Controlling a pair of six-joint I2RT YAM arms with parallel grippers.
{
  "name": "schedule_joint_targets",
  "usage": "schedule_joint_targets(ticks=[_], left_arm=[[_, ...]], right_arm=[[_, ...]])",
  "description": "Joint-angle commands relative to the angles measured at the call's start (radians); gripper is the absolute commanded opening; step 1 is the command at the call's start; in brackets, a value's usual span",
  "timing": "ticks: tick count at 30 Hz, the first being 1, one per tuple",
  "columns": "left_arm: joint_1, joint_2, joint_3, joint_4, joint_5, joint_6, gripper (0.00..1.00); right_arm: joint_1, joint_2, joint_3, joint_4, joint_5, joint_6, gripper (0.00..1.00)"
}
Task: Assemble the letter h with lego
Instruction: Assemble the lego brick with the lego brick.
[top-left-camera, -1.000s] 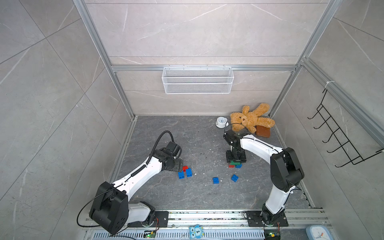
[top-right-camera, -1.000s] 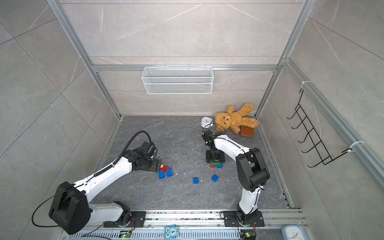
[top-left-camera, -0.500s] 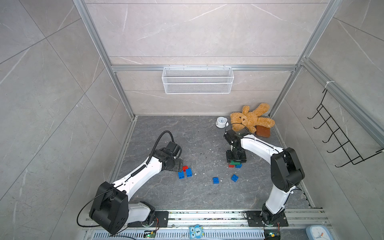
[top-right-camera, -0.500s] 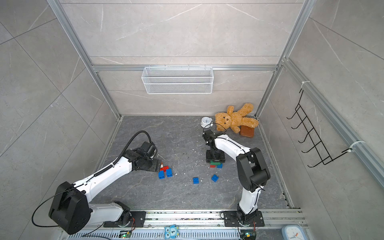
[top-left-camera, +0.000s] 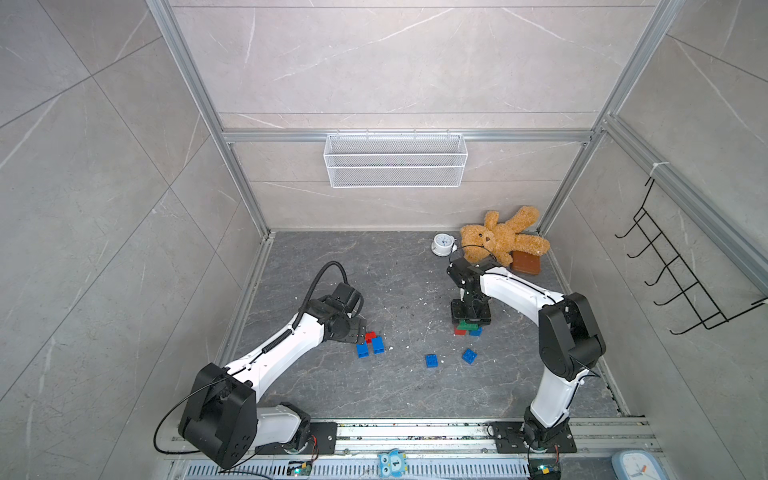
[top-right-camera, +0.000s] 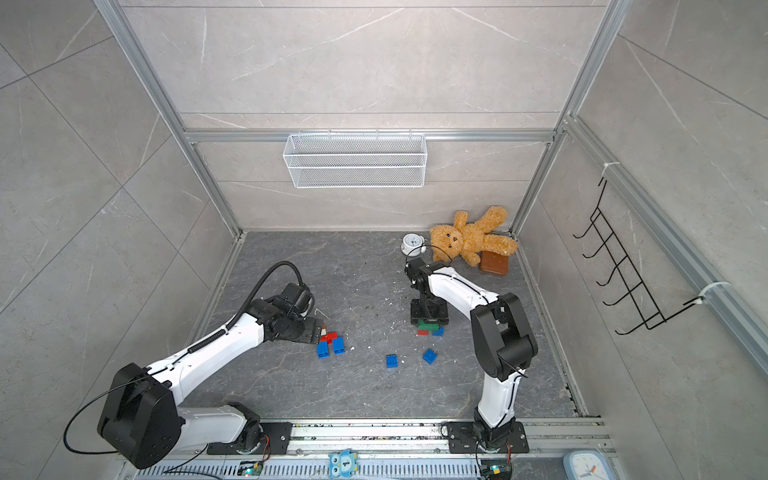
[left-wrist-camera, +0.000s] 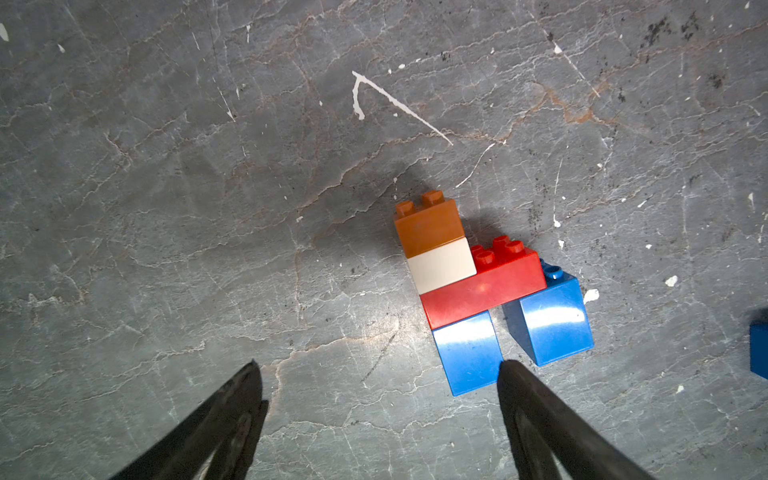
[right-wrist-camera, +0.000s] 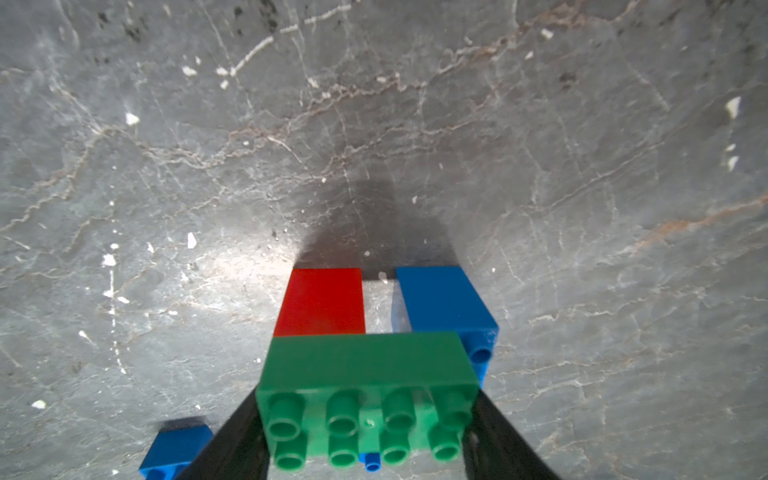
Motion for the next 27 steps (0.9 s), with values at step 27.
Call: schedule_joint_targets(ticks=[27], left_arm=[[-0.017,0.005,0.029,-0.019,0.004,0.029,0.9]], right_arm=[[0.017,0.22,-0.047,0.03,-0.082,0.019,0.0]])
